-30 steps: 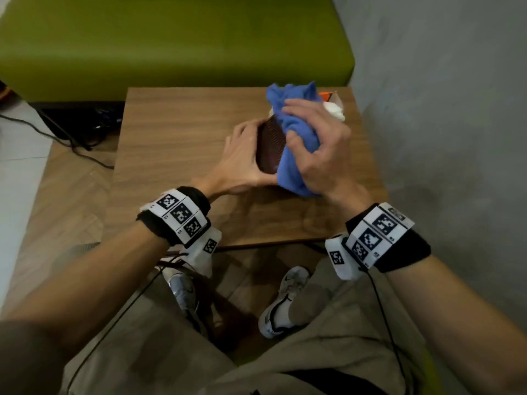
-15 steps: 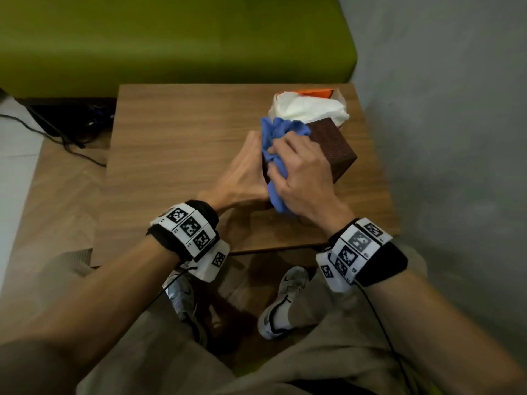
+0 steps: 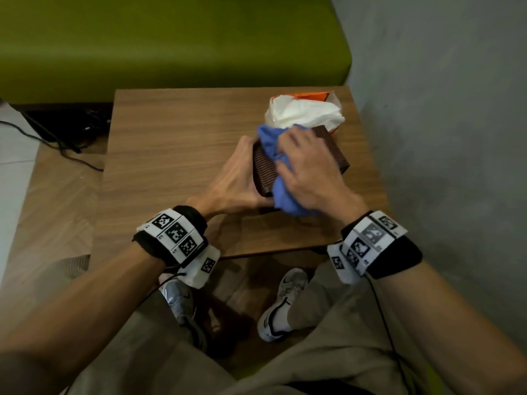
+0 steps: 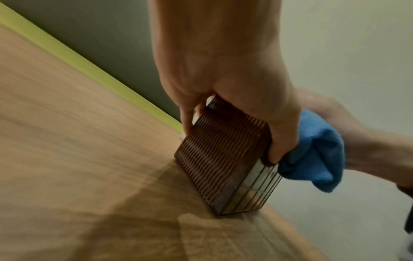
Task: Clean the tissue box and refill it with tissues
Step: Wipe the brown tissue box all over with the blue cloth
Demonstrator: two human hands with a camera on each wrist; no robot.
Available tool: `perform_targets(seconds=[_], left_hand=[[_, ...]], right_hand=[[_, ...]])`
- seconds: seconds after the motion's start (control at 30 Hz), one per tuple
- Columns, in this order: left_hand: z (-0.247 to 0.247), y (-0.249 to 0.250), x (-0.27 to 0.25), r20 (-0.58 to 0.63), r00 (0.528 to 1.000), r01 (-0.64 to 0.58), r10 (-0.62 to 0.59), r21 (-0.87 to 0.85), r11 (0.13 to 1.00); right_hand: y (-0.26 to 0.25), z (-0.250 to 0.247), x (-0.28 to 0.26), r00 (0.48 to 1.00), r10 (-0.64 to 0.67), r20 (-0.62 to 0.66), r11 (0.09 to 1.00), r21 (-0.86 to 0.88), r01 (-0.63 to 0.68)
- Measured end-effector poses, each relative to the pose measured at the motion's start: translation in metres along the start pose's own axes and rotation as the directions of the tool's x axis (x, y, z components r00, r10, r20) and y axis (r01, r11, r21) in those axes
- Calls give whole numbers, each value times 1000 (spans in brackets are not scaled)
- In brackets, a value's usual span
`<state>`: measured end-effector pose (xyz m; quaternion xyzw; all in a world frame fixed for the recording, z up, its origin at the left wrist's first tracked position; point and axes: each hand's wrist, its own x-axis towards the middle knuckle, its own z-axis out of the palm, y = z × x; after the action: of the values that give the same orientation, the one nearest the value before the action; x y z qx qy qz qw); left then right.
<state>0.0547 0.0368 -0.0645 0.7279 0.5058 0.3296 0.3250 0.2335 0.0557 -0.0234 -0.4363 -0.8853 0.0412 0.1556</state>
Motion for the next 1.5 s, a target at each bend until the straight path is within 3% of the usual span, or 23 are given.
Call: perform_targets(seconds=[0.1, 0.13, 0.23, 0.3, 0.37, 0.5, 0.7, 0.77, 0.9, 1.1, 1.17, 1.23, 1.3, 1.37, 1.43, 1.5], left_hand=[[-4, -5, -6, -11, 1000, 19, -19, 77, 997], [-4, -3, -6, -11, 1000, 12, -11, 73, 997], [-1, 3, -3, 17, 999, -39, 38, 26, 999], [-2, 3, -6, 13, 1000, -29, 29, 46, 999], [-3, -1, -11, -12, 1000, 3, -3, -18, 1000], [-5, -2, -11, -23, 999, 28, -27, 46, 999], [4, -1, -18, -50, 998, 19, -23, -75, 997], [3, -3, -21, -54, 998, 33, -37, -72, 997], [0, 1, -18, -52, 998, 39, -38, 5, 999], [-2, 0, -22, 15, 1000, 10, -10, -21, 1000], [-4, -4, -25, -11, 1000, 23, -24, -48, 999], [-5, -6, -26, -25, 998, 53, -53, -14, 999], [-4, -3, -25, -29, 998, 51, -51, 23, 998], [-4, 1, -24, -23, 999, 44, -44, 3, 999], [-4, 2, -27, -12, 999, 31, -32, -41, 999], [-6, 0, -30, -20, 999, 29, -30, -54, 998]], right_hand=[[28, -8, -5, 976, 203, -81, 979, 19, -202], [22, -8, -5, 979, 185, -83, 983, -6, -186], [-24, 4, -3, 999, -53, -6, 997, -54, 53], [-39, 8, -2, 990, -136, 20, 990, -43, 137], [-26, 3, -2, 996, -78, 34, 997, -26, 79], [12, -7, -3, 980, 195, -45, 981, -9, -195], [-36, 7, 3, 999, 16, 44, 999, 31, -18], [-22, 3, 7, 996, 77, 45, 996, 48, -79], [3, -4, 2, 952, 299, -62, 946, -110, -304], [-38, 3, 0, 997, 19, 73, 999, -40, -16], [-19, 0, 1, 993, 79, 83, 997, -21, -77], [7, -7, 2, 974, 226, 31, 974, -23, -225], [13, -9, 2, 959, 281, -28, 956, -77, -283], [-6, -5, 2, 980, 199, 2, 972, -124, -197], [-31, 1, 2, 997, 46, 68, 997, -71, -41], [-34, 2, 1, 996, -23, 86, 999, -26, 25]])
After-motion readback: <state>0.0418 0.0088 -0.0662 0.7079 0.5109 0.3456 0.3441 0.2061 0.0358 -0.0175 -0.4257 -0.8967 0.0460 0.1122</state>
